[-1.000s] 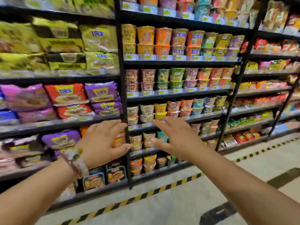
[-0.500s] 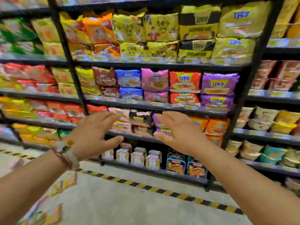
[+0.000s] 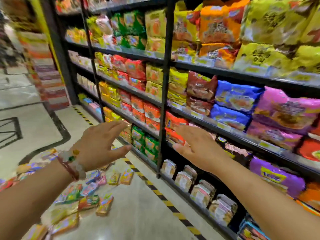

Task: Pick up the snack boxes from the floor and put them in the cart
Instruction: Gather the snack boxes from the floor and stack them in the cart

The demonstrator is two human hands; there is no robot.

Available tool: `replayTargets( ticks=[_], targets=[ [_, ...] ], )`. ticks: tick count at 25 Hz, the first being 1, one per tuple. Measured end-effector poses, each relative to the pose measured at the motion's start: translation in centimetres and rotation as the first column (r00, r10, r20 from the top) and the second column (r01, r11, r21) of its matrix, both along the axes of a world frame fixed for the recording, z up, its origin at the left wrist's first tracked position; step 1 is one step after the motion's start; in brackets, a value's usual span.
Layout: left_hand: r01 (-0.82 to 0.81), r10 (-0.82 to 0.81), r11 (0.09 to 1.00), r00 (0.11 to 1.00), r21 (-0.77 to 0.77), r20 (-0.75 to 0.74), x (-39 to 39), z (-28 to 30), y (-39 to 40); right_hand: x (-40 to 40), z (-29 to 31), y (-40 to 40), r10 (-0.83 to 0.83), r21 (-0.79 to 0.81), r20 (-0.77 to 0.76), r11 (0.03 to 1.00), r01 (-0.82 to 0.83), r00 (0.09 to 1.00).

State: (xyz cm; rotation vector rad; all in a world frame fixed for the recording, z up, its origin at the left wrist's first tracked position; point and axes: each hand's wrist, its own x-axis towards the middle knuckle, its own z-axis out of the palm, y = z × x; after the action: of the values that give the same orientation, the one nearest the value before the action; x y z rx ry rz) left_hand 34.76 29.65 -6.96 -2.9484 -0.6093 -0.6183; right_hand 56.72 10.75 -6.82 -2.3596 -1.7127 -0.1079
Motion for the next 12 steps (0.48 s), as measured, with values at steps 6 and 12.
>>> replayTargets(
  ticks=[6, 12],
  targets=[
    [-0.182, 0.182, 0.983, 0.983, -0.010, -0.024, 2.9, -2.7, 9.5, 6.1, -1.1, 13.8, 0.183, -0.033, -0.028, 0.982, -0.184, 0.983],
    [-0.336, 0.333, 0.939, 0.942, -0.079, -0.044, 2.3, -4.7, 19.4, 7.7, -4.1, 27.2, 0.312, -0.078, -0.082, 0.945, -0.318, 0.947]
  ],
)
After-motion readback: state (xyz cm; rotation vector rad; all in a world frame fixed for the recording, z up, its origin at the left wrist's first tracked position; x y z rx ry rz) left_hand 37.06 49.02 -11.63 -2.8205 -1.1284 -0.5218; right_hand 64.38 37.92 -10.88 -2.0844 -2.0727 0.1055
